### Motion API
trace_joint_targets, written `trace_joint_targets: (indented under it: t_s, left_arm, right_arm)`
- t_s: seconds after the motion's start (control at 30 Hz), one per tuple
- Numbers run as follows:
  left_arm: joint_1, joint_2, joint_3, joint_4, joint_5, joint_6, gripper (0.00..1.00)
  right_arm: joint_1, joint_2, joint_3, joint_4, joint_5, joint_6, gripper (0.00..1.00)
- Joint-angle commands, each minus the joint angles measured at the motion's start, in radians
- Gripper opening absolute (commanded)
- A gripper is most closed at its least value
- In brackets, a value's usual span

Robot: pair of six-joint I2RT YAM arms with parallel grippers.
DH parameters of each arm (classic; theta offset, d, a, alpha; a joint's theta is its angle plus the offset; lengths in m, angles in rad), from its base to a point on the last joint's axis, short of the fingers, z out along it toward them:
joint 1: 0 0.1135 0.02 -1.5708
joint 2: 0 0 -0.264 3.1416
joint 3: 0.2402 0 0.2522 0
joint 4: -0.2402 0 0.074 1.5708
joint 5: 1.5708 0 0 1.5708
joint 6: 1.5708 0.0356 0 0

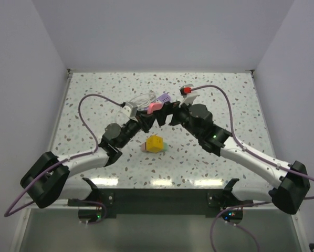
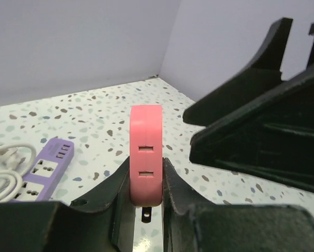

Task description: Insert the plug

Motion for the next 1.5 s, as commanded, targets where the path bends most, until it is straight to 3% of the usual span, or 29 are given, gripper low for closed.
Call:
trace_joint_targets:
  t_s: [0.0,0.13,0.27,0.4,0.6,0.73,0.87,1.17,1.4,1.47]
  left_arm:
    - [0.001,-0.084,-0.014,-0.020,0.155,0.073,0.00]
    - [0.001,-0.145,-0.017,-0.118,0.273,0.153,0.00]
    - [0.003,-0.202,-0.014,-0.218,0.477,0.251,0.00]
    - [0.003,-0.248,-0.021,-0.251,0.583,0.284,0.00]
    - [0.003,-0.268,-0.023,-0.257,0.700,0.296,0.00]
    - [0.003,-0.288,-0.027,-0.283,0.706,0.308,0.00]
    - [0.003,-0.330,-0.044,-0.284,0.712,0.310,0.00]
    - [0.003,-0.320,-0.044,-0.281,0.751,0.307,0.00]
    - [0.003,-0.325,-0.044,-0.289,0.746,0.307,0.00]
    - [0.003,-0.319,-0.038,-0.301,0.743,0.313,0.00]
  right_arm:
    - [-0.009,-0.085,0.009,0.005,0.021,-0.146,0.99]
    - [-0.040,-0.142,0.004,-0.018,-0.190,-0.339,0.99]
    - [-0.061,-0.220,-0.017,-0.096,-0.527,-0.501,0.99]
    - [-0.065,-0.284,0.012,-0.208,-0.688,-0.582,0.97]
    - [-0.066,-0.234,0.084,-0.414,-0.763,-0.674,0.93]
    - [-0.066,-0.203,0.087,-0.415,-0.784,-0.680,0.85]
    - [-0.066,-0.208,0.070,-0.389,-0.787,-0.680,0.85]
    - [-0.066,-0.183,0.081,-0.365,-0.844,-0.674,0.71]
    - [-0.066,-0.128,0.101,-0.339,-0.941,-0.665,0.46]
    - [-0.066,-0.105,0.113,-0.340,-0.965,-0.666,0.30]
